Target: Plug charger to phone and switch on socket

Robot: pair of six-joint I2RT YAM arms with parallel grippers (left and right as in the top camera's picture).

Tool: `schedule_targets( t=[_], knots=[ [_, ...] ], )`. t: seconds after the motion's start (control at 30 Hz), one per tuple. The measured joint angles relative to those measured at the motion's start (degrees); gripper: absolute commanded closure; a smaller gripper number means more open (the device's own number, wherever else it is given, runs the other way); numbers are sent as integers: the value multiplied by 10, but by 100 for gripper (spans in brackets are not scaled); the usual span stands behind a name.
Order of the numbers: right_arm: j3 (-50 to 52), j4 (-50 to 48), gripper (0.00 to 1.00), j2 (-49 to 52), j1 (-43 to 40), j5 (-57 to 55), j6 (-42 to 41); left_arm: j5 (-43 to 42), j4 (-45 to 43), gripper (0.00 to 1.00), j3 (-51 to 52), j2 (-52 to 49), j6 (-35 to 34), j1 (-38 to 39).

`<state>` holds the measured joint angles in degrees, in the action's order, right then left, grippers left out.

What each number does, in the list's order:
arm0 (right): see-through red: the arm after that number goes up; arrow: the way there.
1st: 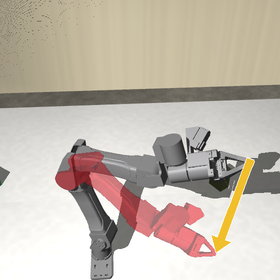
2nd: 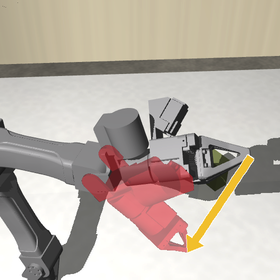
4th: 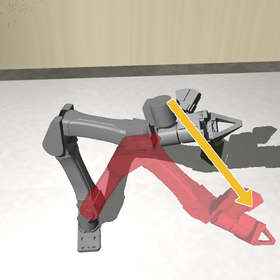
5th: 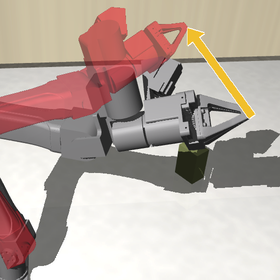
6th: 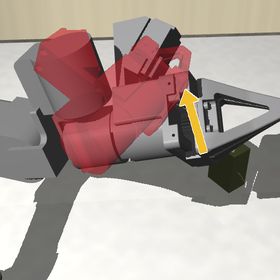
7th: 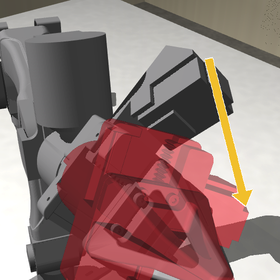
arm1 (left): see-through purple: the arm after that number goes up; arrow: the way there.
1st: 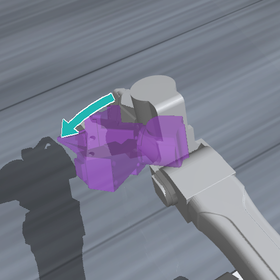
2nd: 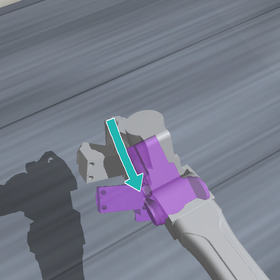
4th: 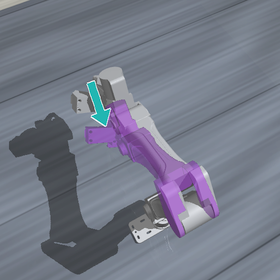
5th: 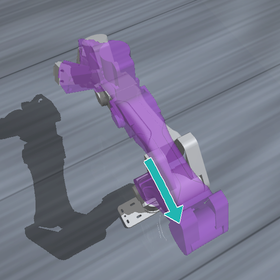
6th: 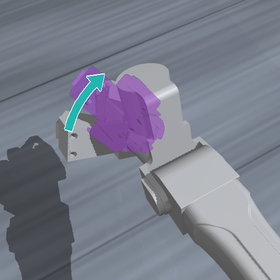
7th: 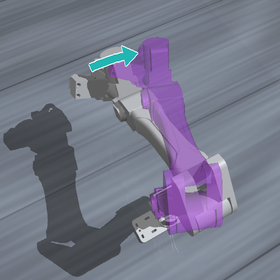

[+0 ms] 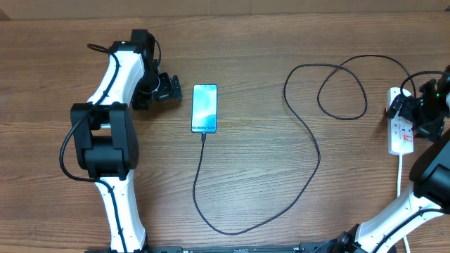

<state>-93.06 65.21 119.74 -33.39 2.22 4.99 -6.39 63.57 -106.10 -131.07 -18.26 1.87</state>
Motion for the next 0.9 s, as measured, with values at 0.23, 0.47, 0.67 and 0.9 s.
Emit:
schedule_targets(
  t=[0.23,0.47,0.67,0.9],
  knots=[
    [0,19,0,0,0,3,8,0,0,0,0,0,0,0],
    [0,65,0,-11,-1,3,10,0,0,0,0,0,0,0],
    [1,65,0,-92,-4,4,10,0,0,0,0,0,0,0],
    [83,-31,0,-218,-4,6,5,0,0,0,0,0,0,0]
  ],
)
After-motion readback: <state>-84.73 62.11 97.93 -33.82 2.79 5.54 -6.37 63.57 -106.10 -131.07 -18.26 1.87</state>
